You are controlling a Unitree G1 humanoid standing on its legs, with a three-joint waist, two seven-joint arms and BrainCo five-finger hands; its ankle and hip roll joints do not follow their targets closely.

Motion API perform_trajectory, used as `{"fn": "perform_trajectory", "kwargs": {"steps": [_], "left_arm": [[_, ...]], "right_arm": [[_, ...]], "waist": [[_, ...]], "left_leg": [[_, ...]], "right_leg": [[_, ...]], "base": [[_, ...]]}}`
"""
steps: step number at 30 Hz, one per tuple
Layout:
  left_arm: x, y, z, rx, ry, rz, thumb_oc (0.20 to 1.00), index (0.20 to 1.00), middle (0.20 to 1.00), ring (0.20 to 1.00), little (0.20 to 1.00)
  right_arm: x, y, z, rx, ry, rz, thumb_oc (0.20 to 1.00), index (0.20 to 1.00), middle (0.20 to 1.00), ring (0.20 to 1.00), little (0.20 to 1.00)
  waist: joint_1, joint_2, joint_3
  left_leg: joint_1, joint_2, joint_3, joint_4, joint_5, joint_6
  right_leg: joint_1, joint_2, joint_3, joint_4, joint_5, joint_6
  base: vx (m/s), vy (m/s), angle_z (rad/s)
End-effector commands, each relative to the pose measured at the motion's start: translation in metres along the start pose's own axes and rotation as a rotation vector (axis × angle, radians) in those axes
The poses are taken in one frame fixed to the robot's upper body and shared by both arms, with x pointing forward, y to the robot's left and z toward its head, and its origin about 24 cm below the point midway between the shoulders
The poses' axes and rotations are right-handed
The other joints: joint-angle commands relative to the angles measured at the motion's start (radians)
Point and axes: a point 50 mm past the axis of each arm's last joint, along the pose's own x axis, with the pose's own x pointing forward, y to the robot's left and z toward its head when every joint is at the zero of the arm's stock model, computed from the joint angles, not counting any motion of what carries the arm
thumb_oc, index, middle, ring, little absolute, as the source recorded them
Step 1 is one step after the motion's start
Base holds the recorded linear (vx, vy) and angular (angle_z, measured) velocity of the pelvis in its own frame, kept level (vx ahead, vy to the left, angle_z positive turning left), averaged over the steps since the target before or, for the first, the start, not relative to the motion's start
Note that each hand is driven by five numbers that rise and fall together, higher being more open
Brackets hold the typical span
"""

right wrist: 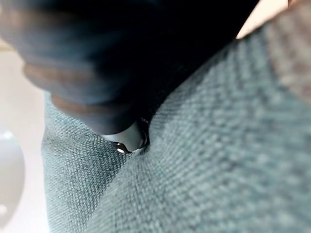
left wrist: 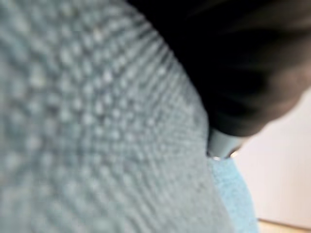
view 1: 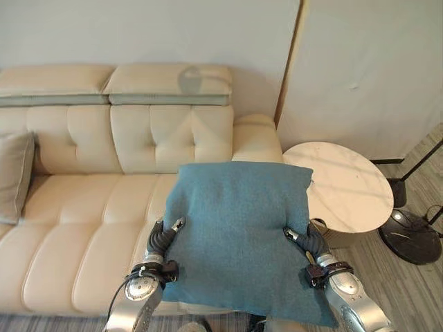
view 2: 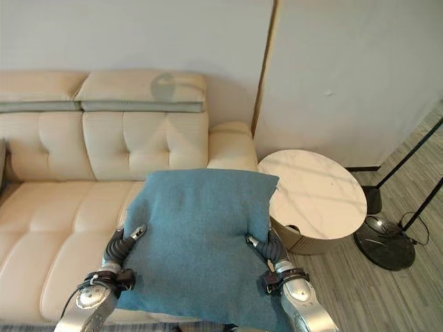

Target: Pick up all the scattered cushions and arrange them neatly on the sofa.

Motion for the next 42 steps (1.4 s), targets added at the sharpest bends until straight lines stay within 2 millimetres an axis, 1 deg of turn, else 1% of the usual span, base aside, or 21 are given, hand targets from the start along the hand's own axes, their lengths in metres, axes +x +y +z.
{"fn": "perform_trajectory", "kwargs": {"steps": [1,3,4,5,6,7,9,11,14,21,23,25,26,28,30,33,36,38,39,40,42], "left_arm": [[0.007,-0.023,0.051,-0.088,-0.278,-0.087,0.2,0.2,0.2,0.2,0.2],[0.005,-0.022,0.049,-0.093,-0.271,-0.076,0.2,0.2,0.2,0.2,0.2],[0.004,-0.02,0.045,-0.106,-0.255,-0.06,0.2,0.2,0.2,0.2,0.2],[0.004,-0.02,0.043,-0.109,-0.246,-0.05,0.2,0.2,0.2,0.2,0.2],[0.004,-0.019,0.043,-0.109,-0.246,-0.05,0.2,0.2,0.2,0.2,0.2],[0.004,-0.021,0.042,-0.116,-0.242,-0.044,0.2,0.2,0.2,0.2,0.2],[0.005,-0.021,0.042,-0.117,-0.242,-0.041,0.2,0.2,0.2,0.2,0.2],[0.005,-0.021,0.04,-0.118,-0.23,-0.043,0.2,0.2,0.2,0.2,0.2],[0.002,-0.022,0.032,-0.078,-0.196,-0.085,0.2,0.2,0.2,0.2,0.2],[0.003,-0.003,0.03,0.021,-0.194,-0.018,0.2,0.2,0.2,0.2,0.2],[0.013,0.003,0.038,0.09,-0.228,0.015,0.2,0.2,0.2,0.2,0.2],[0.035,0.0,0.06,0.149,-0.309,0.044,0.2,0.2,0.2,0.2,0.2],[0.036,0.0,0.06,0.149,-0.311,0.044,0.2,0.2,0.2,0.2,0.2],[0.061,-0.01,0.101,0.14,-0.439,0.083,0.2,0.2,0.2,0.2,0.2],[0.081,-0.023,0.146,0.133,-0.572,0.114,0.2,0.2,0.2,0.2,0.2],[0.097,-0.047,0.22,0.133,-0.773,0.145,0.2,0.2,0.2,0.2,0.2],[0.095,-0.067,0.287,0.21,-0.958,0.196,0.2,0.2,0.2,0.2,0.2],[0.09,-0.072,0.321,0.255,-1.042,0.249,0.2,0.2,0.2,0.2,0.2],[0.09,-0.072,0.323,0.256,-1.047,0.249,0.2,0.2,0.2,0.2,0.2],[0.074,-0.077,0.367,0.321,-1.181,0.314,0.2,0.2,0.2,0.2,0.2],[0.065,-0.079,0.383,0.36,-1.242,0.357,0.2,0.2,0.2,0.2,0.2]], "right_arm": [[0.016,0.028,0.045,0.008,-0.216,0.15,0.2,0.2,0.2,0.2,0.2],[0.018,0.029,0.046,0.005,-0.219,0.153,0.2,0.2,0.2,0.2,0.2],[0.02,0.03,0.046,-0.011,-0.218,0.156,0.2,0.2,0.2,0.2,0.2],[0.021,0.03,0.046,-0.02,-0.216,0.16,0.2,0.2,0.2,0.2,0.2],[0.021,0.03,0.046,-0.02,-0.217,0.16,0.2,0.2,0.2,0.2,0.2],[0.023,0.032,0.047,-0.039,-0.221,0.167,0.2,0.2,0.2,0.2,0.2],[0.025,0.031,0.049,-0.052,-0.222,0.169,0.2,0.2,0.2,0.2,0.2],[0.024,0.031,0.046,-0.056,-0.212,0.172,0.2,0.2,0.2,0.2,0.2],[0.019,0.03,0.036,-0.061,-0.174,0.158,0.2,0.2,0.2,0.2,0.2],[0.025,0.046,0.03,-0.032,-0.155,0.164,0.2,0.2,0.2,0.2,0.2],[0.037,0.052,0.04,-0.024,-0.19,0.151,0.2,0.2,0.2,0.2,0.2],[0.064,0.065,0.068,-0.044,-0.274,0.122,0.2,0.2,0.2,0.2,0.2],[0.065,0.065,0.069,-0.044,-0.276,0.122,0.2,0.2,0.2,0.2,0.2],[0.095,0.076,0.123,-0.12,-0.412,0.087,0.2,0.2,0.2,0.2,0.2],[0.114,0.077,0.17,-0.187,-0.514,0.021,0.2,0.2,0.2,0.2,0.2],[0.12,0.082,0.24,-0.218,-0.691,-0.052,0.2,0.2,0.2,0.2,0.2],[0.117,0.089,0.289,-0.216,-0.822,-0.104,0.2,0.2,0.2,0.2,0.2],[0.114,0.095,0.308,-0.219,-0.877,-0.122,0.2,0.2,0.2,0.2,0.2],[0.114,0.094,0.31,-0.218,-0.882,-0.124,0.2,0.2,0.2,0.2,0.2],[0.109,0.094,0.338,-0.222,-0.953,-0.172,0.2,0.2,0.2,0.2,0.2],[0.105,0.09,0.352,-0.224,-0.992,-0.211,0.2,0.2,0.2,0.2,0.2]], "waist": [[-0.001,-0.012,0.013],[0.004,-0.02,0.011],[0.013,-0.013,0.004],[0.015,-0.008,0.003],[0.013,-0.009,0.002],[0.022,-0.001,0.003],[0.02,0.01,0.006],[0.018,0.023,-0.003],[0.017,0.033,-0.018],[0.068,-0.002,-0.026],[0.092,-0.014,-0.018],[0.129,-0.024,0.007],[0.126,-0.025,0.006],[0.158,-0.013,0.081],[0.165,-0.006,0.136],[0.158,-0.008,0.19],[0.148,-0.013,0.208],[0.14,-0.016,0.211],[0.143,-0.018,0.212],[0.13,-0.019,0.216],[0.127,-0.02,0.216]], "left_leg": [[0.04,-0.056,-0.034,-0.086,0.025,0.053],[0.037,-0.063,-0.048,-0.152,0.026,0.072],[0.053,-0.054,-0.115,-0.309,0.046,0.077],[0.056,-0.045,-0.144,-0.366,0.08,0.073],[0.057,-0.047,-0.146,-0.373,0.086,0.073],[0.044,-0.031,-0.209,-0.427,0.138,0.063],[0.043,-0.017,-0.254,-0.449,0.164,0.046],[0.061,-0.014,-0.242,-0.466,0.164,0.035],[0.098,-0.061,-0.236,-0.515,0.128,0.05],[0.083,-0.101,-0.224,-0.515,0.095,0.076],[0.064,-0.108,-0.234,-0.515,0.097,0.073],[-0.004,-0.119,-0.259,-0.515,0.115,0.072],[-0.009,-0.12,-0.262,-0.515,0.117,0.072],[-0.105,-0.125,-0.265,-0.515,0.151,0.07],[-0.218,-0.135,-0.261,-0.416,0.145,0.072],[-0.357,-0.145,-0.258,-0.283,0.115,0.079],[-0.463,-0.147,-0.252,-0.203,0.091,0.089],[-0.506,-0.15,-0.249,-0.173,0.081,0.094],[-0.512,-0.15,-0.248,-0.169,0.08,0.095],[-0.565,-0.151,-0.238,-0.132,0.066,0.099],[-0.595,-0.15,-0.232,-0.114,0.057,0.101]], "right_leg": [[0.098,0.002,0.003,-0.129,-0.059,0.106],[0.095,-0.013,0.007,-0.133,-0.051,0.107],[0.098,-0.02,0.026,-0.125,-0.064,0.11],[0.099,-0.02,0.032,-0.12,-0.07,0.107],[0.098,-0.021,0.03,-0.122,-0.069,0.107],[0.102,-0.02,0.046,-0.117,-0.078,0.105],[0.117,-0.028,0.054,-0.117,-0.086,0.106],[0.135,-0.033,0.051,-0.117,-0.093,0.109],[0.146,-0.067,0.03,-0.114,-0.071,0.136],[0.151,-0.109,0.0,-0.159,-0.029,0.181],[0.147,-0.115,-0.017,-0.164,-0.024,0.185],[0.108,-0.123,-0.043,-0.171,-0.012,0.188],[0.106,-0.123,-0.046,-0.173,-0.01,0.188],[-0.005,-0.134,-0.048,-0.141,0.002,0.184],[-0.103,-0.156,-0.044,-0.074,0.006,0.175],[-0.227,-0.18,-0.024,0.032,-0.006,0.167],[-0.334,-0.193,0.004,0.1,-0.015,0.166],[-0.375,-0.193,0.018,0.115,-0.012,0.169],[-0.381,-0.193,0.02,0.117,-0.013,0.169],[-0.43,-0.195,0.032,0.125,-0.006,0.176],[-0.457,-0.198,0.036,0.132,-0.005,0.179]], "base": [[0.06,0.089,-0.63],[0.07,0.096,-0.42],[0.13,0.119,-0.29],[0.13,0.118,-0.17],[0.08,0.104,-0.13],[0.07,0.106,-0.16],[0.17,0.242,-0.23],[0.23,0.378,-0.05],[0.18,0.406,0.35],[0.08,0.204,0.11],[0.04,0.14,0.31],[-0.07,0.085,0.43],[-0.22,0.065,0.51],[-0.31,0.12,0.41],[-0.27,0.132,0.06],[-0.17,0.123,0.07],[-0.04,0.138,0.01],[0.01,0.117,-0.13],[0.08,0.161,-0.17],[0.07,0.113,-0.12],[0.08,0.109,-0.15]]}}
